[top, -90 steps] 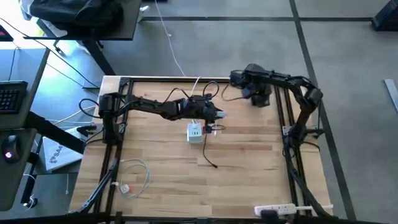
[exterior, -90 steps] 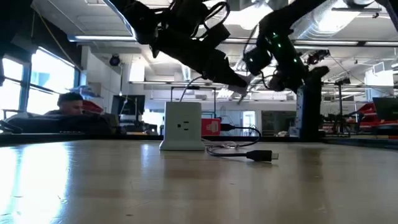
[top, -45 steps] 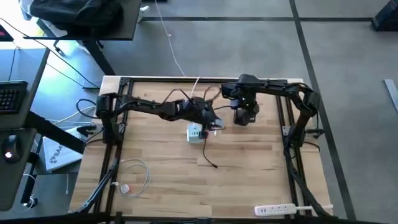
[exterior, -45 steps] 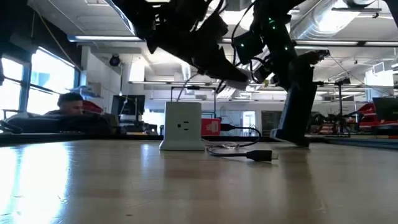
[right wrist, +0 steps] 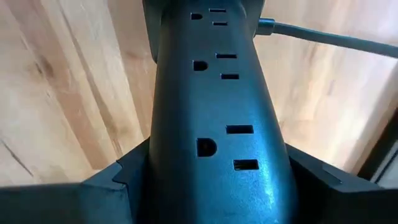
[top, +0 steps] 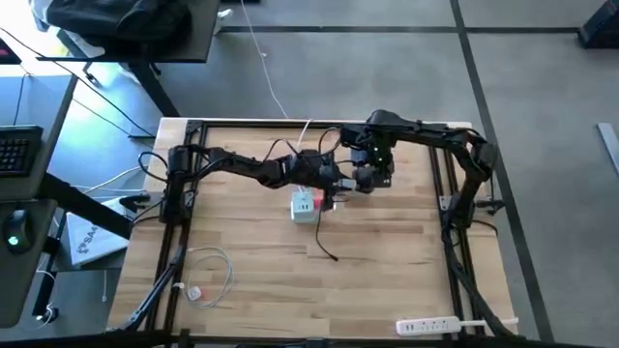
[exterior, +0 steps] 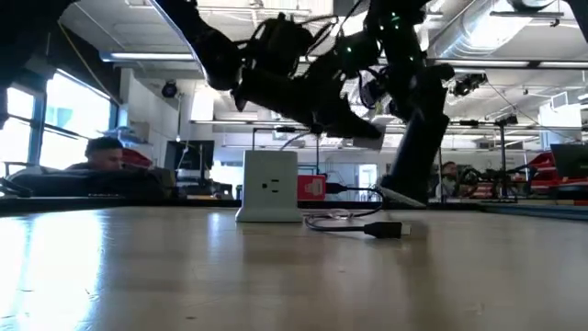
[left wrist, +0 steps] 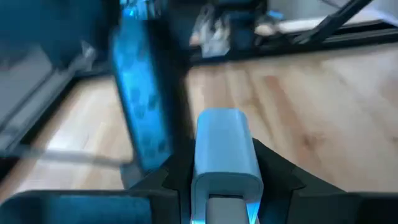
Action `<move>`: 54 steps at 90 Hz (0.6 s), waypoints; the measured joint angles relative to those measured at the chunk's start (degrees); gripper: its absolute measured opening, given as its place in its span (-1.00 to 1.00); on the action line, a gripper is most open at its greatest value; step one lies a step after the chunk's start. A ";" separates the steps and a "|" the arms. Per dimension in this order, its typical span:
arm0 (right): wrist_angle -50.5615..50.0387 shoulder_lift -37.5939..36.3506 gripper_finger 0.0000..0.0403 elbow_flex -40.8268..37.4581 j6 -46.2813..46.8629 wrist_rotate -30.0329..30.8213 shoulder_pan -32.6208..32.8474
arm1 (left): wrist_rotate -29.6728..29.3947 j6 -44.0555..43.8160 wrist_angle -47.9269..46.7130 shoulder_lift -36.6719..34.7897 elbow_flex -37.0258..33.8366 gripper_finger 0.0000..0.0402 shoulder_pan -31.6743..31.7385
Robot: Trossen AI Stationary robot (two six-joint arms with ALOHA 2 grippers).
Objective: Insert USB
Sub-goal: Insert the white charger adapter into the black outlet extension
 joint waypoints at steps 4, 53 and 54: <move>0.15 0.00 0.13 0.70 0.01 0.18 0.24 | 0.35 -0.21 -0.18 0.25 0.00 -0.53 0.96; 5.23 0.06 0.13 -0.27 1.93 -2.18 3.61 | -0.95 2.67 -5.73 0.62 -0.02 -0.54 4.06; 5.32 0.09 0.13 -0.27 1.94 -2.18 3.70 | -0.85 2.60 -5.73 0.62 -0.02 -0.54 4.06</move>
